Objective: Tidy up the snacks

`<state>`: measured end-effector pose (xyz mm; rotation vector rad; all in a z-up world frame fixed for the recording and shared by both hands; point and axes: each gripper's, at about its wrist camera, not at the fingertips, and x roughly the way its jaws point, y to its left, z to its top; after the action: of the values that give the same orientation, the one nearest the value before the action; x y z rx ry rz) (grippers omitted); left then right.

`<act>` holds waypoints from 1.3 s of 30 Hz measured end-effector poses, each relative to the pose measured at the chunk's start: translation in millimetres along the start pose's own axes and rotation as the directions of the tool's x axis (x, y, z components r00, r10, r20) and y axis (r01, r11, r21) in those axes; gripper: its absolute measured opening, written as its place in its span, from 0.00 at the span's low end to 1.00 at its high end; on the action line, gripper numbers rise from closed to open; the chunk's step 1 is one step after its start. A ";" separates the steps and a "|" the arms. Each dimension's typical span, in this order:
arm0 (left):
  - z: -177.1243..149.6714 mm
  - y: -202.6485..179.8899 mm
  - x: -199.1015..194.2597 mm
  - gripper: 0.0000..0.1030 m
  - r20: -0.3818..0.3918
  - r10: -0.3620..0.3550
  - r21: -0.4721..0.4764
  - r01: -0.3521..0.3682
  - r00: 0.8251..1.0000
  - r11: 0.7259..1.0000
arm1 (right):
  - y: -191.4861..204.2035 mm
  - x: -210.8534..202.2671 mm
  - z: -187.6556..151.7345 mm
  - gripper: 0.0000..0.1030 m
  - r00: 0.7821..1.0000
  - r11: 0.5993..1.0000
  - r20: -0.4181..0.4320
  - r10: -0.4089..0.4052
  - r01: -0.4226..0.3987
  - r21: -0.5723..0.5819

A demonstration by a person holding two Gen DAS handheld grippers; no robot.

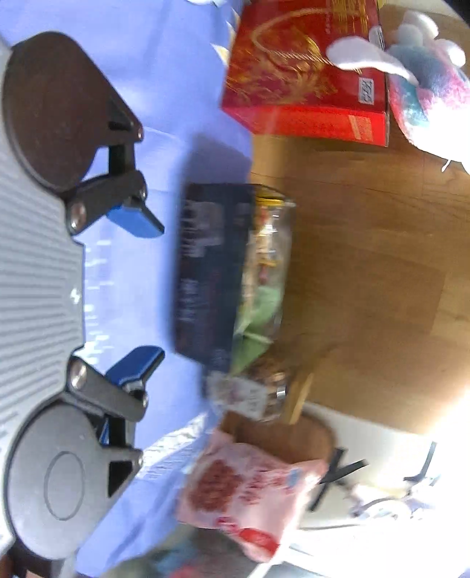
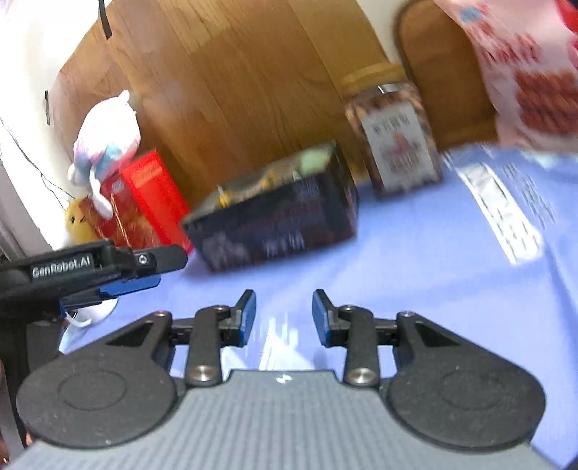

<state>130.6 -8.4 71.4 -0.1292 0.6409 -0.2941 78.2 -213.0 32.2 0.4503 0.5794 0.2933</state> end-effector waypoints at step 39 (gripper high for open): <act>-85.4 -28.5 -84.7 1.00 0.095 0.343 0.124 -0.353 0.934 0.927 | 53.6 -93.8 -73.2 0.57 1.000 0.999 0.021 -0.013 0.014 -0.035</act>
<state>7.9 -11.7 57.6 0.1091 0.5577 0.0112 -47.1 -179.4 46.8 0.4149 0.5557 0.2855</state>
